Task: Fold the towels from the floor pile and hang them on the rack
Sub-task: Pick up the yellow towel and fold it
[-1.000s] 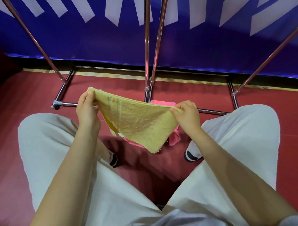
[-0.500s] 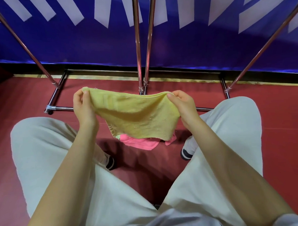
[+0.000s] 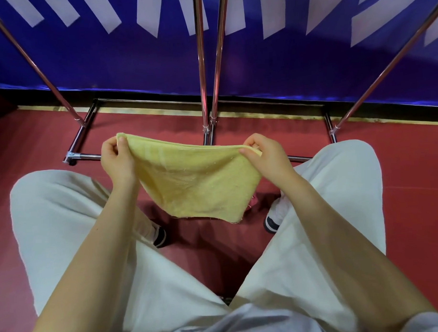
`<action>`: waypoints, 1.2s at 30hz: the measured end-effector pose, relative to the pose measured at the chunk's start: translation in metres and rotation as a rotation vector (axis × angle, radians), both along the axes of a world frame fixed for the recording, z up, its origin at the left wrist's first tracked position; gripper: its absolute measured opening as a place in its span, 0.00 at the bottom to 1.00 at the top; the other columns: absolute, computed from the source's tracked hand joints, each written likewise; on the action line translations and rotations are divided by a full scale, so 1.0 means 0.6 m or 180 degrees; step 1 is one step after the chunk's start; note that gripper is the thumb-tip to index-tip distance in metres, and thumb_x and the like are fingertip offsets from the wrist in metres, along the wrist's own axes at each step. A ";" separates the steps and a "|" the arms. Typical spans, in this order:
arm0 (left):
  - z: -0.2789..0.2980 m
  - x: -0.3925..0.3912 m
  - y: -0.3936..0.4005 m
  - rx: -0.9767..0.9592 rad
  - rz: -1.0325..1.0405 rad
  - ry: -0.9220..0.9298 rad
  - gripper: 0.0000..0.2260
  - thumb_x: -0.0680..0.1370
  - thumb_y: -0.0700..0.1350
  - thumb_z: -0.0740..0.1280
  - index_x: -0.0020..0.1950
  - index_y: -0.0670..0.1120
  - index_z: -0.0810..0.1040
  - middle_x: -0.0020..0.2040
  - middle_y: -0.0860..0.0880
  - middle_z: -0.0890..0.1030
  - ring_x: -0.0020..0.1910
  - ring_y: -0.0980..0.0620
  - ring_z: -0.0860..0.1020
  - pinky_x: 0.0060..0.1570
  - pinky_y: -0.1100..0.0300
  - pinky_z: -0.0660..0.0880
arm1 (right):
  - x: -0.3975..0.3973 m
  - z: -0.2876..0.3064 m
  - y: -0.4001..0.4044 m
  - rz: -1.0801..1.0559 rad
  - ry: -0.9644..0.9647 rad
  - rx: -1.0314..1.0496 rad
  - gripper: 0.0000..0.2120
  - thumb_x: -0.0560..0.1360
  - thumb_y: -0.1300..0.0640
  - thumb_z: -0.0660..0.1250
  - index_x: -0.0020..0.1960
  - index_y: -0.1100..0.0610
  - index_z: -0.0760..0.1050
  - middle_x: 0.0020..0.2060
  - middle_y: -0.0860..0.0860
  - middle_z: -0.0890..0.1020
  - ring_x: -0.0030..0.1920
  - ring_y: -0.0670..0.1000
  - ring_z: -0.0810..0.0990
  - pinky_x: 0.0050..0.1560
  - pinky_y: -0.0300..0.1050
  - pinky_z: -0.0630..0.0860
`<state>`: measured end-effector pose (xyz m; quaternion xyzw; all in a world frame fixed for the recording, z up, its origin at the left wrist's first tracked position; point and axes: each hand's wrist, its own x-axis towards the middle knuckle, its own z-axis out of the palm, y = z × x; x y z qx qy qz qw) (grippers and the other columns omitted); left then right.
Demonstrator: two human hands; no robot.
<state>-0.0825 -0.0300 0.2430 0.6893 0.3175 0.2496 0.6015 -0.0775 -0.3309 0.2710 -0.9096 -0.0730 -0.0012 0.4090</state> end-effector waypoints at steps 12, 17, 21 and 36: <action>-0.012 -0.001 -0.006 0.0873 -0.0055 0.0159 0.12 0.81 0.48 0.59 0.57 0.43 0.76 0.54 0.51 0.72 0.48 0.56 0.71 0.44 0.77 0.66 | -0.007 0.006 -0.022 0.0042 -0.0136 0.0042 0.01 0.74 0.57 0.69 0.45 0.53 0.77 0.34 0.42 0.76 0.37 0.40 0.73 0.39 0.36 0.67; -0.012 0.004 -0.001 0.0134 0.0090 -0.0053 0.06 0.81 0.47 0.58 0.53 0.47 0.72 0.46 0.56 0.74 0.43 0.61 0.72 0.46 0.70 0.70 | 0.000 -0.014 -0.032 0.0273 0.0106 -0.0697 0.06 0.74 0.58 0.69 0.49 0.58 0.80 0.44 0.53 0.83 0.47 0.54 0.79 0.46 0.46 0.69; -0.005 0.009 0.005 -0.0083 0.0278 -0.0148 0.05 0.81 0.47 0.58 0.51 0.47 0.71 0.42 0.57 0.72 0.39 0.63 0.70 0.43 0.70 0.68 | 0.011 -0.015 -0.036 -0.0109 0.0235 -0.0323 0.07 0.74 0.57 0.68 0.41 0.61 0.78 0.40 0.56 0.79 0.43 0.53 0.75 0.40 0.42 0.65; 0.018 0.006 -0.013 -0.0344 -0.0043 0.0447 0.08 0.81 0.49 0.57 0.50 0.48 0.72 0.40 0.56 0.71 0.37 0.60 0.68 0.37 0.65 0.66 | 0.019 -0.010 0.008 -0.1423 0.0477 0.1725 0.10 0.78 0.56 0.61 0.45 0.63 0.75 0.38 0.52 0.75 0.39 0.48 0.72 0.41 0.44 0.69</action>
